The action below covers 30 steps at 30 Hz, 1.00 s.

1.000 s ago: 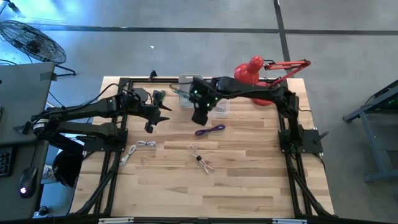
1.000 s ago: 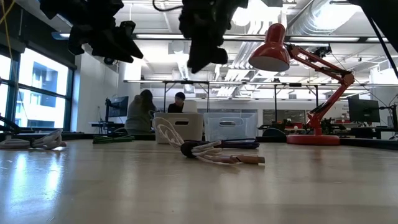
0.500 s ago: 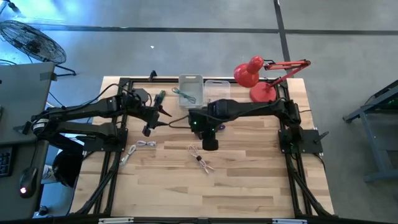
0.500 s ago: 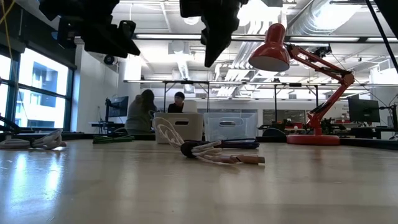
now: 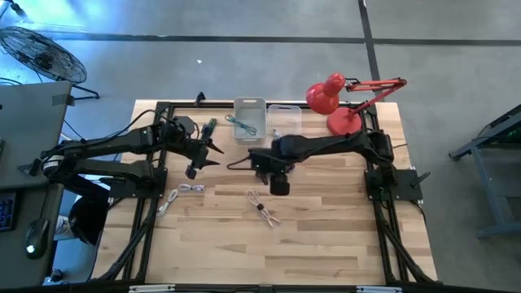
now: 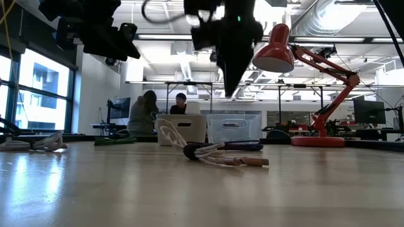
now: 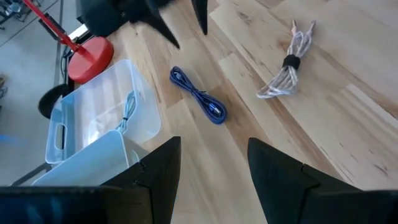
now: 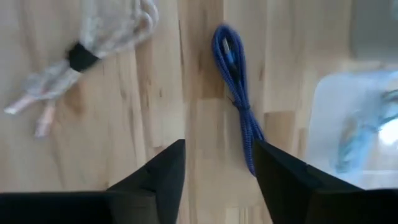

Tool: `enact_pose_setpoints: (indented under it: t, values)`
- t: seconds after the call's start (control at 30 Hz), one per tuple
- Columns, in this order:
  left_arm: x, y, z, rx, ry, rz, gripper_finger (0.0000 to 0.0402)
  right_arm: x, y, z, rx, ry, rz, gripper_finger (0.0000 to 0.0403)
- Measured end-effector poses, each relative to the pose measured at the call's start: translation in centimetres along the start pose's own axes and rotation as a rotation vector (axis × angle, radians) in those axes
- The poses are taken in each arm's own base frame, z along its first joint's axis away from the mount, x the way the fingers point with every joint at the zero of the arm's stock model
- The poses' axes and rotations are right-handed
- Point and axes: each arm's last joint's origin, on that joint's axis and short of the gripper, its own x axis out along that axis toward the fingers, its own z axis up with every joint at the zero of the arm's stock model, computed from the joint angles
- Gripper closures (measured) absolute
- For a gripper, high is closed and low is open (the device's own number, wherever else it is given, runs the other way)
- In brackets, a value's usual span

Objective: Pick & Place USB Port
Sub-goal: Put the purple patterned charger cable into the gray bin

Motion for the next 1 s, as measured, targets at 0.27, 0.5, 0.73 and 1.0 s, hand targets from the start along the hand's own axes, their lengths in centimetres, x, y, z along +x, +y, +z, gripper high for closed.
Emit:
enact_pose_setpoints:
  t: [0.27,0.5,0.73,1.0]
  values:
    - [0.0,0.0,-0.1,0.014,0.011,0.003,0.0220,4.5,-0.2,-0.9,-0.031,-0.031,0.052,0.0183]
    - [0.0,0.0,-0.1,0.015,0.010,0.004,0.0220,6.6,-1.4,-1.9,-0.017,-0.013,0.029,0.0182]
    - [0.0,0.0,0.0,0.018,0.005,0.009,0.0220,6.7,-1.9,-1.6,-0.019,-0.047,0.011,0.0182]
    - [0.0,0.0,0.0,0.018,0.005,0.009,0.0220,6.7,-2.8,-1.4,0.002,-0.072,0.011,0.0182]
